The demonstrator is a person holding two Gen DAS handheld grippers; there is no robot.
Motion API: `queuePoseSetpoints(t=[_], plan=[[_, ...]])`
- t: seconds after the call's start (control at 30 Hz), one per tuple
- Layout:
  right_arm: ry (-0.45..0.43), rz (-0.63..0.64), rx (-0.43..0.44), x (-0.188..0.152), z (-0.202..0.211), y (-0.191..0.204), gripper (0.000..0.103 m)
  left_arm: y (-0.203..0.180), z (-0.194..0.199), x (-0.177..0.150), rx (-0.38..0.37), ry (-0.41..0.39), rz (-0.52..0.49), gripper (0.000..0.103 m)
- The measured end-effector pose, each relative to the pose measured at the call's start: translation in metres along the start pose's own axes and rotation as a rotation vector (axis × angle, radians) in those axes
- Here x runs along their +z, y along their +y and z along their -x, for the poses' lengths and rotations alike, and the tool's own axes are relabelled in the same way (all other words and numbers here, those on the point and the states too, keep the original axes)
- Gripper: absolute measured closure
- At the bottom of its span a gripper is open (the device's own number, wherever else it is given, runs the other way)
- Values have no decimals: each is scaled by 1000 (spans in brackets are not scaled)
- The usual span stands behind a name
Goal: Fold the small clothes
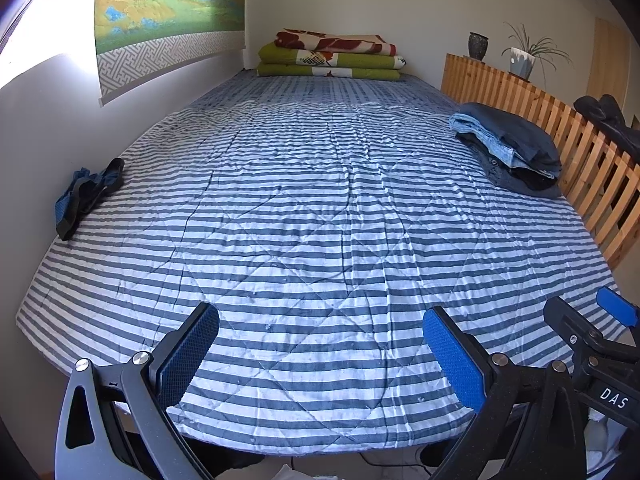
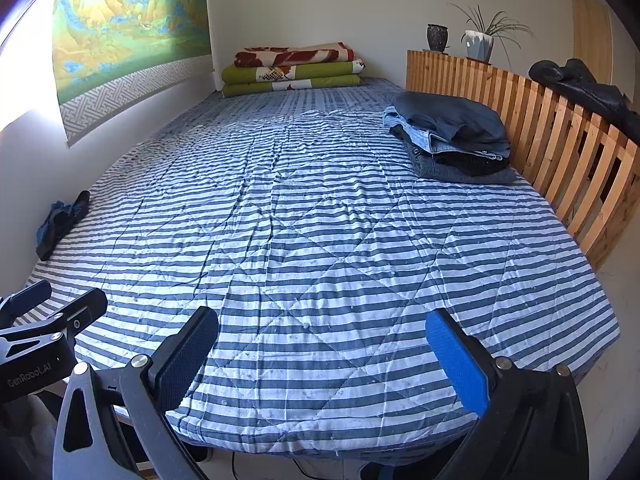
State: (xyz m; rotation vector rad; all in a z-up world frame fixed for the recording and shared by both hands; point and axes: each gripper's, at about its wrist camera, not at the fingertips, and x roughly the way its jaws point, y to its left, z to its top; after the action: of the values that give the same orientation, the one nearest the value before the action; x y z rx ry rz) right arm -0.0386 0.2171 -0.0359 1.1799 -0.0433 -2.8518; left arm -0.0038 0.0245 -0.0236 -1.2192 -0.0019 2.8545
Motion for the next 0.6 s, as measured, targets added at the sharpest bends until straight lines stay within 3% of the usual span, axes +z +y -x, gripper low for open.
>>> queuePoseSetpoints(t=[0.6], plan=[[14, -1, 1, 3, -7, 4, 1, 13, -8, 7, 4, 4, 13, 0]])
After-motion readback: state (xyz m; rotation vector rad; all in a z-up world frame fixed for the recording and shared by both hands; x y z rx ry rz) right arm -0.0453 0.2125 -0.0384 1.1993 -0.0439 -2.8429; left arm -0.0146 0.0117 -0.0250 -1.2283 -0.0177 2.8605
